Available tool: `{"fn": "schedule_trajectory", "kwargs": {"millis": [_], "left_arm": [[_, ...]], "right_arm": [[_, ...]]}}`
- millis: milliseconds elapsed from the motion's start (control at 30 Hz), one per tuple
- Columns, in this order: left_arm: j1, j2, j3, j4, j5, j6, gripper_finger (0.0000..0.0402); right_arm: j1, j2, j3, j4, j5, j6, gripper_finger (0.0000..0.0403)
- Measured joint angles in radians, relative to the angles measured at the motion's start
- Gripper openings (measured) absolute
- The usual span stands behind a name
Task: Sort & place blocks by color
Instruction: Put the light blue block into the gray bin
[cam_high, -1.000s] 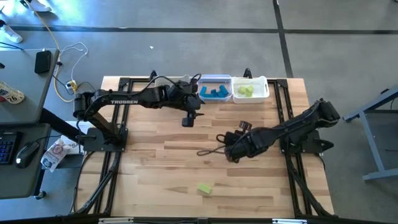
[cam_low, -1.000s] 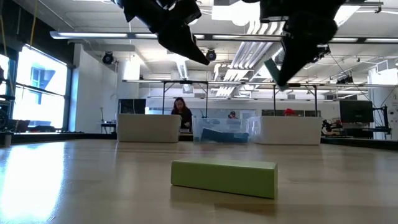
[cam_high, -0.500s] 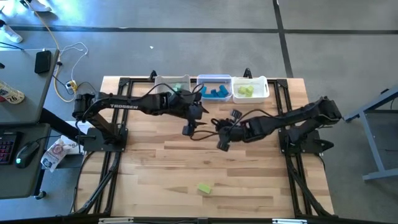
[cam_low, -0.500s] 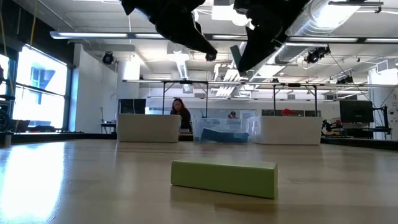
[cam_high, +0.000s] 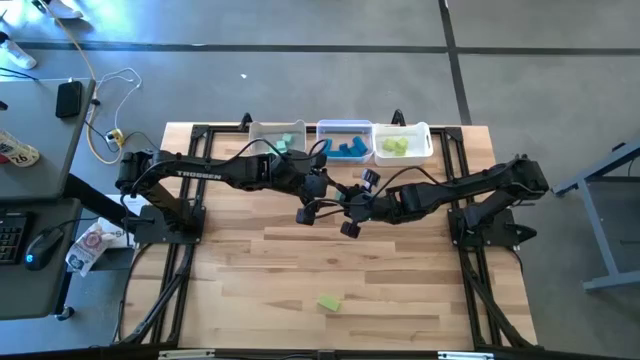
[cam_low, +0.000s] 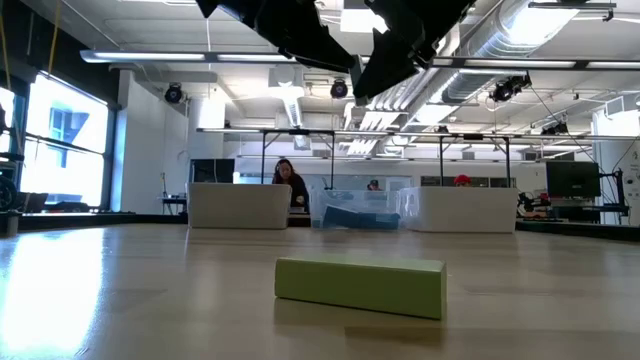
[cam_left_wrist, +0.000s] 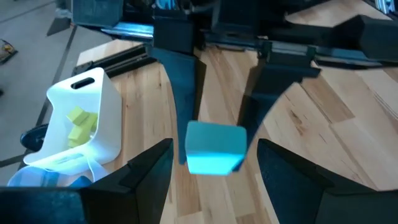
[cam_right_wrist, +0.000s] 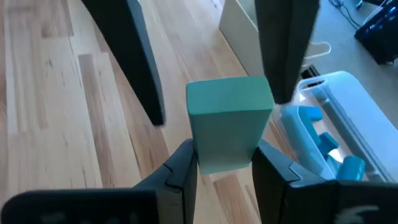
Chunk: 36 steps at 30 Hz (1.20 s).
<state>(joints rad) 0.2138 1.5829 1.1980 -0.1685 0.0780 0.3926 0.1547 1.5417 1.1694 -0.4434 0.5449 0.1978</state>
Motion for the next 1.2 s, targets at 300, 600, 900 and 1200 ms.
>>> {"fn": "schedule_trajectory", "kwargs": {"millis": [300, 600, 900, 1200], "left_arm": [[0.0, 0.0, 0.0, 0.036, -0.003, -0.014, 0.0213], [0.0, 0.0, 0.0, 0.03, 0.002, 0.013, 0.0115], [0.005, -0.001, 0.002, -0.013, -0.016, 0.053, 0.01], [0.054, 0.001, 0.0, -0.17, -0.282, 0.125, 0.01]], "right_arm": [[0.0, 0.0, 0.0, 0.073, 0.005, -0.049, 0.009], [0.0, 0.0, 0.0, 0.074, 0.003, -0.045, 0.009], [-0.001, 0.0, 0.0, 0.073, -0.028, -0.033, 0.0148], [0.003, 0.0, 0.0, 0.077, -0.096, 0.058, 0.0184]]}}
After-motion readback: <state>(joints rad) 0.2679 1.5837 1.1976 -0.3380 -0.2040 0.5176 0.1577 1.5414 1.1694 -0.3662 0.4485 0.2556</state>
